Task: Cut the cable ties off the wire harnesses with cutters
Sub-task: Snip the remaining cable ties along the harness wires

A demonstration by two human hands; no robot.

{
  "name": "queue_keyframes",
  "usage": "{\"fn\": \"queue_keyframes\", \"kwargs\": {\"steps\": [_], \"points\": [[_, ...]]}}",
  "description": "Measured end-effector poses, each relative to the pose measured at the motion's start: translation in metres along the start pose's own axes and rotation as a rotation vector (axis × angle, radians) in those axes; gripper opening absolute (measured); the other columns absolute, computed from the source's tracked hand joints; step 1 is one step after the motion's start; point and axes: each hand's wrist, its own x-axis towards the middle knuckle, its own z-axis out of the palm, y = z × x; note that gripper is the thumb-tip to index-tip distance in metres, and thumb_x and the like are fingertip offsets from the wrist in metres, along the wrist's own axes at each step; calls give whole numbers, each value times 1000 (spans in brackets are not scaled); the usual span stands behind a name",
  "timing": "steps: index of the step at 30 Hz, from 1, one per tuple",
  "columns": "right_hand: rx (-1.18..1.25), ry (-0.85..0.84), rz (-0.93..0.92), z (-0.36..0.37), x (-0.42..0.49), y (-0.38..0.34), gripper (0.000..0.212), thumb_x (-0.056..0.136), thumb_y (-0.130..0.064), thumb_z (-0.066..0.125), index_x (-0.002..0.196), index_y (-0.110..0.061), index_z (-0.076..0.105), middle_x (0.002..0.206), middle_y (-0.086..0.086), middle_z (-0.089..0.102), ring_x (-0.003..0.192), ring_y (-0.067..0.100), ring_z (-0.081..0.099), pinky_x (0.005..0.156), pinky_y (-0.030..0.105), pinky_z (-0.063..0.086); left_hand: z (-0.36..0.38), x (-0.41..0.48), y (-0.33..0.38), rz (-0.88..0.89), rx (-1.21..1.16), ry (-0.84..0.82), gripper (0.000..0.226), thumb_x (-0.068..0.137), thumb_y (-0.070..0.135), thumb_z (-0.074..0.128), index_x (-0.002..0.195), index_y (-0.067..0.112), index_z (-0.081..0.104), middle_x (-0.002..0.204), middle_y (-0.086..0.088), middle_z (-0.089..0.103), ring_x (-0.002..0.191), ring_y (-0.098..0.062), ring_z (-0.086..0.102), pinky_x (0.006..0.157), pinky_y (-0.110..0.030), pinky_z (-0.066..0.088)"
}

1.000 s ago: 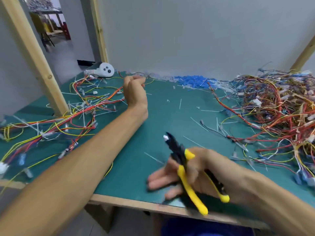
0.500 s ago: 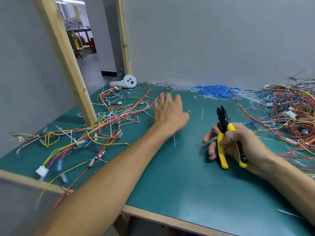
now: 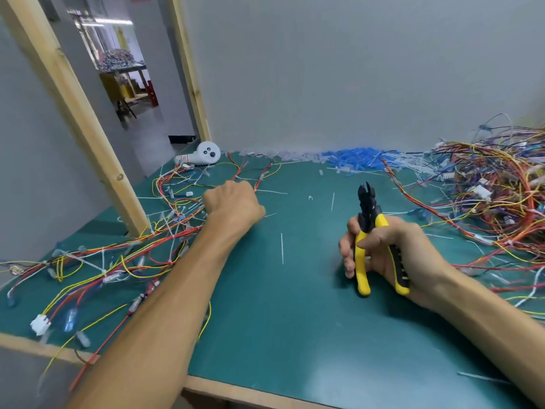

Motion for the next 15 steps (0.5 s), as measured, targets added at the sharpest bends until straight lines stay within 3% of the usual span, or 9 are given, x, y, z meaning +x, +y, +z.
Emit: {"fn": "queue_keyframes", "kwargs": {"steps": [2, 4, 6, 8, 9, 11, 13, 15], "points": [[6, 6, 6, 0, 0, -1, 20, 66, -3, 53, 85, -9, 50, 82, 27, 60, 64, 37, 58, 62, 46, 56, -2, -3, 3, 5, -34, 34, 20, 88, 29, 57, 104, 17, 62, 113, -10, 68, 108, -34, 62, 78, -37, 39], [-9, 23, 10, 2, -1, -2, 21, 67, -4, 55, 86, -9, 48, 84, 26, 63, 63, 36, 58, 62, 44, 56, -7, -8, 11, 23, -103, 186, 34, 92, 27, 51, 118, 6, 62, 126, -19, 64, 117, -38, 58, 86, -43, 43], [-32, 56, -9, 4, -1, -1, 19, 75, -6, 62, 87, -9, 47, 89, 25, 69, 61, 34, 59, 60, 41, 56, -20, -21, 23, 97, -279, 457, 28, 101, 26, 46, 114, 5, 58, 118, -19, 64, 110, -40, 59, 78, -46, 42], [-60, 98, -69, 7, -1, 0, 20, 89, -13, 70, 89, -9, 50, 101, 20, 76, 61, 31, 60, 58, 39, 55, -26, -42, 37, 256, -470, 656, 18, 104, 27, 43, 101, 12, 53, 100, -15, 66, 89, -42, 61, 63, -42, 33], [-82, 122, -112, 9, -1, 0, 21, 93, -19, 71, 92, -10, 52, 105, 16, 78, 61, 28, 61, 59, 36, 55, -26, -55, 45, 366, -546, 658, 15, 103, 27, 43, 95, 16, 50, 90, -12, 65, 80, -42, 60, 60, -40, 29], [-108, 204, -211, 13, 1, 2, 28, 89, -28, 75, 95, -9, 56, 94, 6, 78, 59, 21, 60, 58, 30, 52, -22, -81, 62, 628, -677, 433, 13, 95, 27, 39, 88, 18, 46, 80, -3, 60, 76, -39, 57, 59, -43, 36], [-203, 388, -349, 12, 3, 4, 27, 85, -17, 81, 88, -6, 57, 71, 5, 64, 57, 18, 57, 56, 30, 50, -15, -98, 74, 804, -686, 178, 10, 87, 22, 36, 88, 20, 46, 84, 2, 59, 80, -32, 57, 68, -47, 47], [-365, 567, -441, 7, 5, 5, 29, 82, -1, 83, 79, -10, 56, 67, 11, 62, 60, 24, 58, 59, 40, 52, -9, -101, 77, 861, -618, 131, 17, 88, 14, 46, 98, 26, 53, 97, 4, 63, 92, -28, 60, 76, -46, 51]]}}
